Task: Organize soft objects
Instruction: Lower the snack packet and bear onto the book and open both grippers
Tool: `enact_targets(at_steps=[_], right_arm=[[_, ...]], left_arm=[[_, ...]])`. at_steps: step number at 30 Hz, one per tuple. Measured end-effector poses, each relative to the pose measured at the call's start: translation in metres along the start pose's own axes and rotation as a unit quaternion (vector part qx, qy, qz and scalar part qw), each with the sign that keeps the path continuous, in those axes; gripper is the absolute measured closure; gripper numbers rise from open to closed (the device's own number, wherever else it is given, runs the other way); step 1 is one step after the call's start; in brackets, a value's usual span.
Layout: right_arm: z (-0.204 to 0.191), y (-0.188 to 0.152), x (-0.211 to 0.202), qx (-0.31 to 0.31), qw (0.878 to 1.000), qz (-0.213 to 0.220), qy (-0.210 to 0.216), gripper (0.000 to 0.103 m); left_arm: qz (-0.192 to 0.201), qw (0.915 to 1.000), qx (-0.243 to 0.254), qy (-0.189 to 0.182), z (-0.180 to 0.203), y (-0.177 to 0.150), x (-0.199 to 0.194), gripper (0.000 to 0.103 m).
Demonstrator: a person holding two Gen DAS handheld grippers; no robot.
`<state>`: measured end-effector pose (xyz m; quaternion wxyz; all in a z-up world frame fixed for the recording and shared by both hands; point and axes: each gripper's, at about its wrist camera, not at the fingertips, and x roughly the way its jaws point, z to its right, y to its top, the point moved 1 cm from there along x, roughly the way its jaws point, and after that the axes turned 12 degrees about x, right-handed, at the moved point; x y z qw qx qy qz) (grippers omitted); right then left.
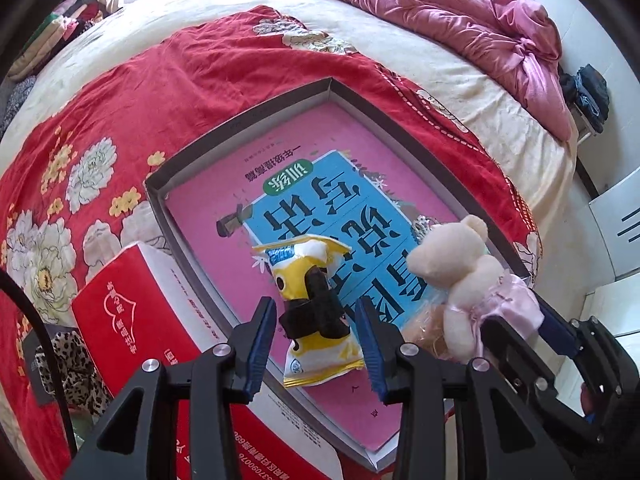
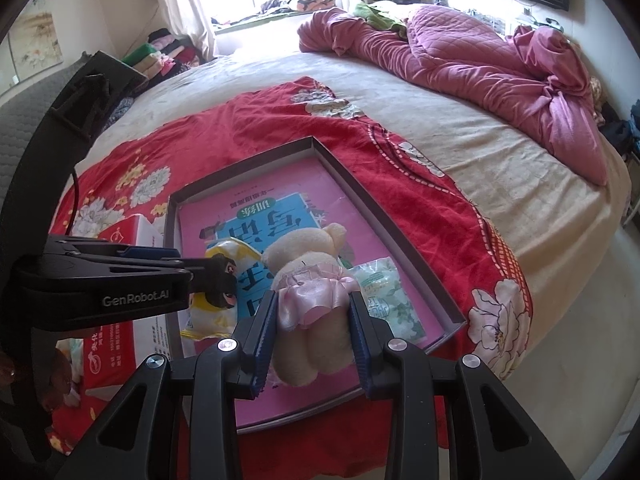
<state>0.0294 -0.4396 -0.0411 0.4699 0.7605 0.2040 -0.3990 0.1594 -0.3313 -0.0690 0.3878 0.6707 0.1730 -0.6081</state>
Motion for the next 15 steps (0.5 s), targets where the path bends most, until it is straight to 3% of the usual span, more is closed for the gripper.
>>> enact_targets(at_steps=[8,15], right_arm=[[-0.002,-0.005,0.017,0.003,1.000,-0.007,0.001,0.067],[-0.001,-0.008,0.026,0.006,1.000,-0.010,-0.014,0.060]], left_arm=[[0.020,0.9998,0.003,-0.005,0.000,-0.002,-0.015,0.054],[0.030,0.9995,0.001,-0.007,-0.001,-0.005,-0.026,0.047]])
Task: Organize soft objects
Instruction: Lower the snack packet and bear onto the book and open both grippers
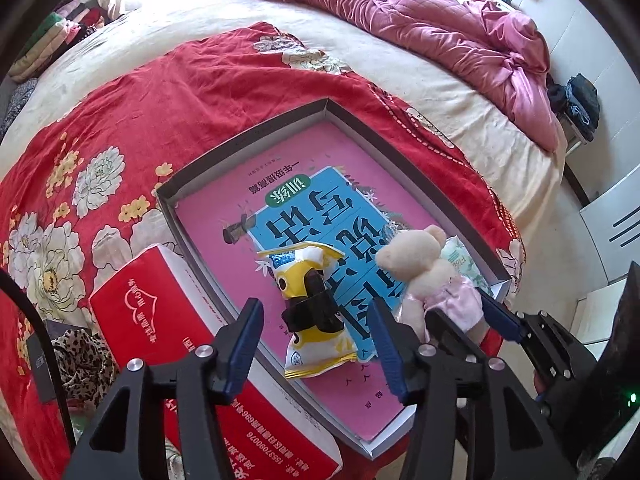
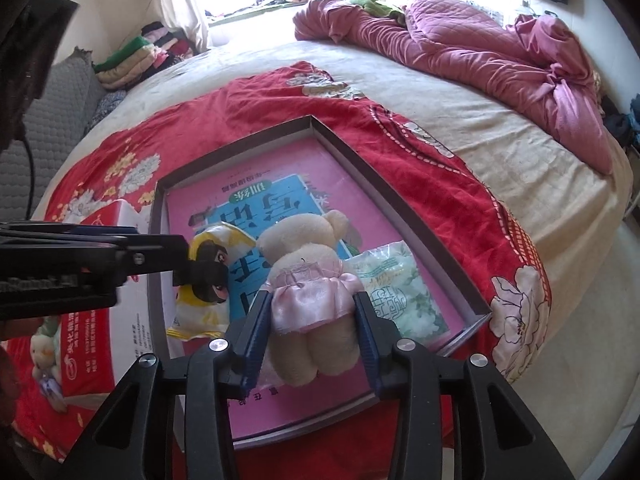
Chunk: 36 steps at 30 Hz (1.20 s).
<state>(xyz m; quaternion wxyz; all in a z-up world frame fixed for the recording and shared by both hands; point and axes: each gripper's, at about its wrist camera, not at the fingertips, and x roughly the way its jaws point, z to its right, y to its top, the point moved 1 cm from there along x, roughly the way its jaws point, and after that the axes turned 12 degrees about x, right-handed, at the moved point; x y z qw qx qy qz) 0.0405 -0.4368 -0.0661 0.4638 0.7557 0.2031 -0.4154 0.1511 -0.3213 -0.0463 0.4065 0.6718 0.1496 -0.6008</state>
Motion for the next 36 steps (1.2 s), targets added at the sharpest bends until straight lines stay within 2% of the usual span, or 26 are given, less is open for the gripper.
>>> enact_targets(at_steps=[4,8,25,27,36], right_arm=[[0.004,0.004,0.001,0.007,1.000,0.007,-0.013,0.058],[0.006,0.006,0.003,0.009,1.000,0.007,-0.022,0.049],[0.003,0.011,-0.009,0.015,0.999,0.007,-0.034,0.044],[0.002,0.012,-0.012,0.016,0.999,0.010,-0.034,0.035],[-0.009,0.018,-0.037,0.017,0.999,0.039,-0.033,0.027]], left_arm=[[0.007,1.0000,0.000,0.001,0.001,-0.003,-0.008,0.045],[0.017,0.9997,-0.010,0.011,-0.002,-0.008,-0.015,0.039],[0.029,0.9992,-0.019,0.019,-0.007,-0.018,-0.031,0.032],[0.030,0.9991,-0.022,0.020,-0.008,-0.020,-0.034,0.031],[0.039,0.9983,-0.033,0.029,-0.016,-0.033,-0.050,0.030]])
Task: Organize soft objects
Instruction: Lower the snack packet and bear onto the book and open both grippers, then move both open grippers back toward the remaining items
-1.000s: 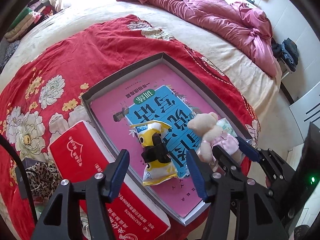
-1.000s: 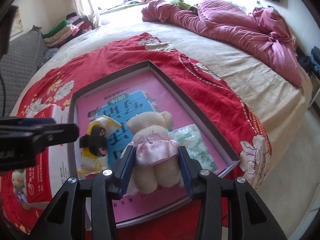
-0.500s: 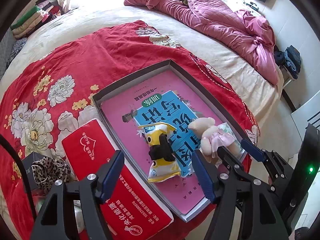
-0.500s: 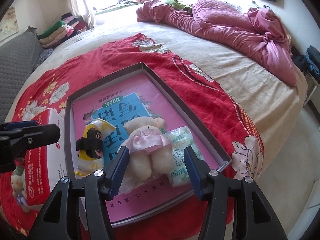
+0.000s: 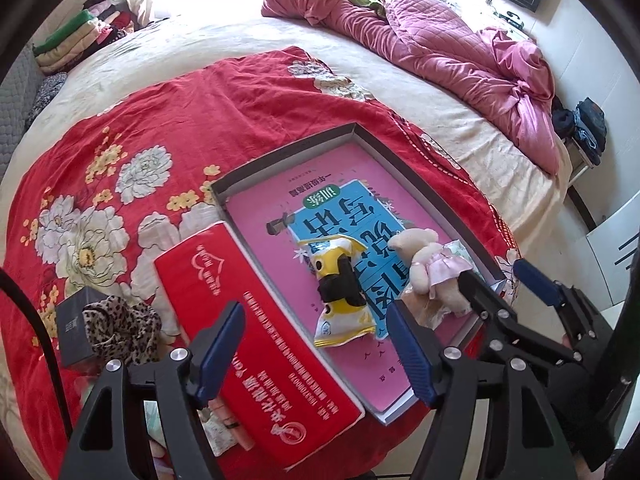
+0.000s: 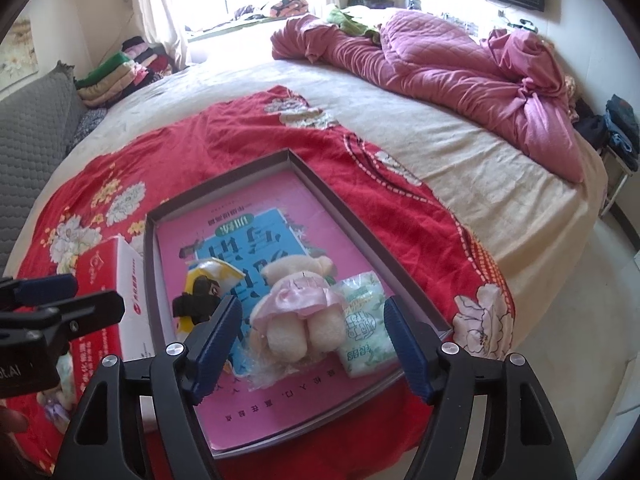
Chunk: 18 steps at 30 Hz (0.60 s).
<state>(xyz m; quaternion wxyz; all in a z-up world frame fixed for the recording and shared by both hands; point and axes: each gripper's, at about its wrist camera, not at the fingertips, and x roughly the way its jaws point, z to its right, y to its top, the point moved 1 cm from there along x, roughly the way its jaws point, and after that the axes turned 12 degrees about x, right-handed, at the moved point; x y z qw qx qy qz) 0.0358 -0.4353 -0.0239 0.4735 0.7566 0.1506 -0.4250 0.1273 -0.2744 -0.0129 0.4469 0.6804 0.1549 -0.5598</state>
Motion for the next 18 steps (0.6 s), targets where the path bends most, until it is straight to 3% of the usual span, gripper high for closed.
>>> enact_targets(at_steps=[9,18], right_arm=[[-0.014,0.005,-0.031,-0.004,1.000,0.027,0.014,0.025],[-0.023,0.007,-0.060,-0.021,0.998,0.058,-0.011,0.025]], left_arm=[[0.009,0.9999,-0.011,0.005,-0.011,-0.016,-0.020,0.028],[0.027,0.9994,-0.011,0.019,-0.016,-0.029,-0.044,0.027]])
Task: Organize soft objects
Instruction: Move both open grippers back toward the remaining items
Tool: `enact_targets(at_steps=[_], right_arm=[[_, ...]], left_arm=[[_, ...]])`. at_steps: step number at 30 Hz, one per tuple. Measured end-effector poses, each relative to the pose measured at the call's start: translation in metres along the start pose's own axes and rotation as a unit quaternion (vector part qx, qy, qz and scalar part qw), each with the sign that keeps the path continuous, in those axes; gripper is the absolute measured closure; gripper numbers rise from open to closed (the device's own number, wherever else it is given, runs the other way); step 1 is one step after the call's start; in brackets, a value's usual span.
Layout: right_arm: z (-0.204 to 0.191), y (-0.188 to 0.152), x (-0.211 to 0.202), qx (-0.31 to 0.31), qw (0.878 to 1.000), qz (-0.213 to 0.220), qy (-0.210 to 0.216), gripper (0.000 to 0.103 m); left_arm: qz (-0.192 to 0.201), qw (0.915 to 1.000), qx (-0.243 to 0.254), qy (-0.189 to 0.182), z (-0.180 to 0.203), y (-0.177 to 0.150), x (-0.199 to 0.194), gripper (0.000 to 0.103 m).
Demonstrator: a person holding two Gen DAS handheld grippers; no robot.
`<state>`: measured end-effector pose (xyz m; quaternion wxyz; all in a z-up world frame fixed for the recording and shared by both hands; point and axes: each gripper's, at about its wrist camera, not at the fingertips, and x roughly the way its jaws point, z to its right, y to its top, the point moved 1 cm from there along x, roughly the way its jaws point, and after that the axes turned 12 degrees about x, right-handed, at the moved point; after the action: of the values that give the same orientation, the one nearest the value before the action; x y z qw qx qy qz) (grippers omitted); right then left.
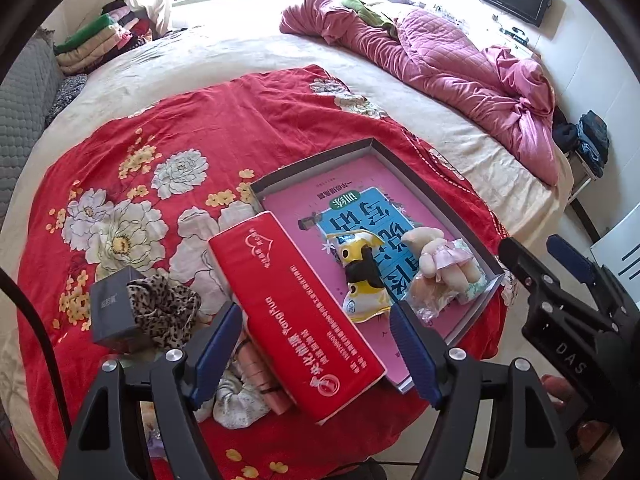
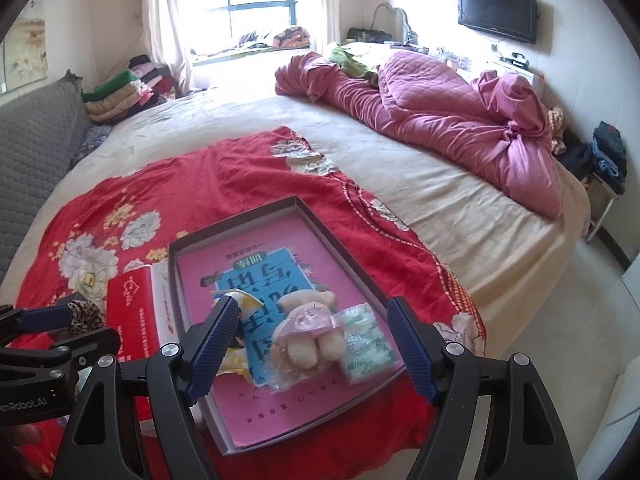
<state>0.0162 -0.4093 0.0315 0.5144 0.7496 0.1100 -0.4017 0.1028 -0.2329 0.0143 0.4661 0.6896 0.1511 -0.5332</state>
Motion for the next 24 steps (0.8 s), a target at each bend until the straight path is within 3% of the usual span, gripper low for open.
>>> enact_targets(at_steps=[24], right_arm=[[-0.041,0.006,-0.066,-0.007,0.998,0.031,0.051,0.025]], left_arm=[[0.025,0.9989,-0.027,0.029,-0.040,-0.042,-0.051,0.021]])
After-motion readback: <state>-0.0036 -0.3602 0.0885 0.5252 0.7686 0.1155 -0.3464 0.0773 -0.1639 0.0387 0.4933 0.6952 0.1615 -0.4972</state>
